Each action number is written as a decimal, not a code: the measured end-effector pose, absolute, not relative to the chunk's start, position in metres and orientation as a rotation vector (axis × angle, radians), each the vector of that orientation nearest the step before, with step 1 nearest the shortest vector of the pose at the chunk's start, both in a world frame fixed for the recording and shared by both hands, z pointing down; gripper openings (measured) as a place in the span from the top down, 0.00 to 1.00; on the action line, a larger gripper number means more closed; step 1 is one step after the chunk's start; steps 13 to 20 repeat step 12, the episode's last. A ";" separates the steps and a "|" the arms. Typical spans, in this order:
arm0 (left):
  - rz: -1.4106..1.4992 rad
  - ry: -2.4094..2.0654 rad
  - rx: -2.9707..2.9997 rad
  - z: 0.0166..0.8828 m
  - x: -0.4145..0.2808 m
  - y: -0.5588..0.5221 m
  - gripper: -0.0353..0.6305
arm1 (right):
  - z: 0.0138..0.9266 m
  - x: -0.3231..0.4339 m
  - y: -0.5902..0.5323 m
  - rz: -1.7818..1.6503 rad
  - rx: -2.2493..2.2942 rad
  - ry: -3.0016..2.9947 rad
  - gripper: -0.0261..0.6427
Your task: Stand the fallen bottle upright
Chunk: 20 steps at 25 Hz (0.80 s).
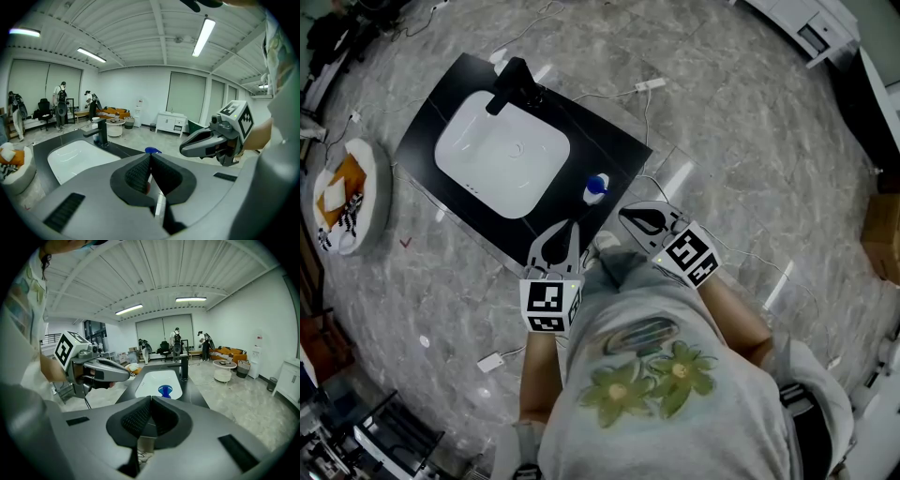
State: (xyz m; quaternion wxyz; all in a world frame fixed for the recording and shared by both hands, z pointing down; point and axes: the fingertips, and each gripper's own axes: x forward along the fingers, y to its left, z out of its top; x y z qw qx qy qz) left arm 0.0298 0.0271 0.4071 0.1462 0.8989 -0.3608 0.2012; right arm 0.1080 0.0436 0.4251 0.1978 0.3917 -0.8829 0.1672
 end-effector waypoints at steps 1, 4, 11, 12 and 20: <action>0.580 -1.036 2.587 0.408 0.030 0.027 0.92 | 0.426 0.108 0.043 0.470 1.097 -2.469 0.90; 0.583 -1.031 2.581 0.410 0.032 0.026 0.92 | 0.427 0.109 0.041 0.479 1.099 -2.465 0.90; 0.595 -1.012 2.575 0.419 0.036 0.017 0.92 | 0.436 0.111 0.029 0.492 1.110 -2.452 0.90; 0.596 -1.009 2.575 0.421 0.037 0.016 0.92 | 0.438 0.112 0.027 0.492 1.111 -2.451 0.90; 0.596 -1.009 2.575 0.421 0.037 0.016 0.92 | 0.438 0.112 0.027 0.492 1.111 -2.451 0.90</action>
